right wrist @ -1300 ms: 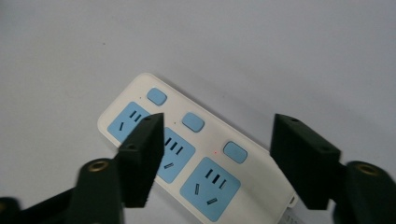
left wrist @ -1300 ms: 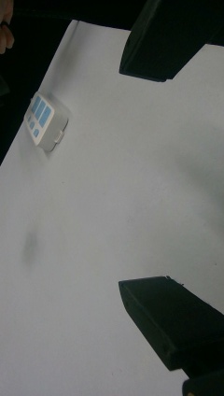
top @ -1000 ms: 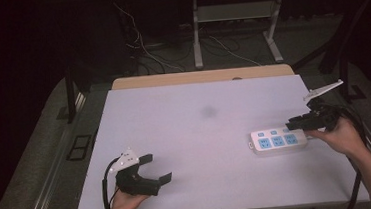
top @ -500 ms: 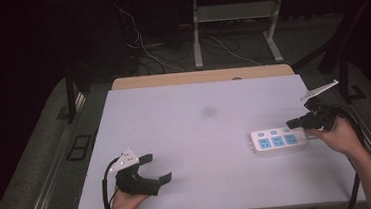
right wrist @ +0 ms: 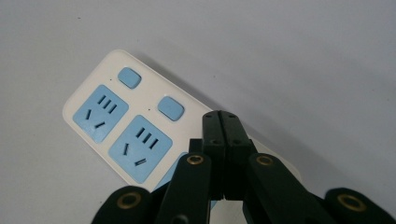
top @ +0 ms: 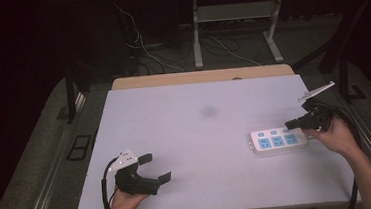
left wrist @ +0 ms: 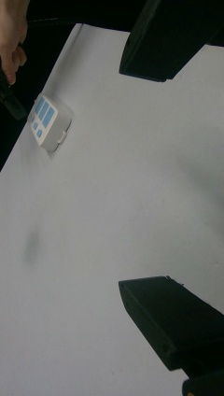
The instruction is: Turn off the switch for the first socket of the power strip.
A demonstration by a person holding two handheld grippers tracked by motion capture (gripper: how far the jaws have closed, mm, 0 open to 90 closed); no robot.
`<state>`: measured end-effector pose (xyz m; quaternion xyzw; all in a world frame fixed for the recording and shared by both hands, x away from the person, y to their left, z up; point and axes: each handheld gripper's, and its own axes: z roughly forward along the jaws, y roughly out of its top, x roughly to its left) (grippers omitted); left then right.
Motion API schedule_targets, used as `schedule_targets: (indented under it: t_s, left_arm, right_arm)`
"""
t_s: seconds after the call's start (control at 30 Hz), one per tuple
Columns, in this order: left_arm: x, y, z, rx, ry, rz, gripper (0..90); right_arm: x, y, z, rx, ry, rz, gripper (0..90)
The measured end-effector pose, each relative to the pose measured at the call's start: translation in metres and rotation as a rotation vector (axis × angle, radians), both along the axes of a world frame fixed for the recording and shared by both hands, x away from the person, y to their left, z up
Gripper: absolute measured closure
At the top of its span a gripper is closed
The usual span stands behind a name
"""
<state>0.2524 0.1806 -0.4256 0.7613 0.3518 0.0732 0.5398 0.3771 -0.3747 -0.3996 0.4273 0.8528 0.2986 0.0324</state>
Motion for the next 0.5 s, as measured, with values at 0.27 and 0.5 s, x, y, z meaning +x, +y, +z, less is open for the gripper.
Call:
schedule_targets:
  t_s: [0.27,0.5]
  left_arm:
    - [-0.0002,0.0003,0.0000,-0.003,0.000,0.001,0.0]
    - [0.0002,0.0010,-0.0002,-0.006,0.000,0.004,0.0]
  right_arm:
    - [-0.0006,-0.0001,-0.0049,0.013,-0.001,-0.010,89.6]
    - [0.0001,0.0007,-0.0083,0.023,-0.002,-0.016,89.6]
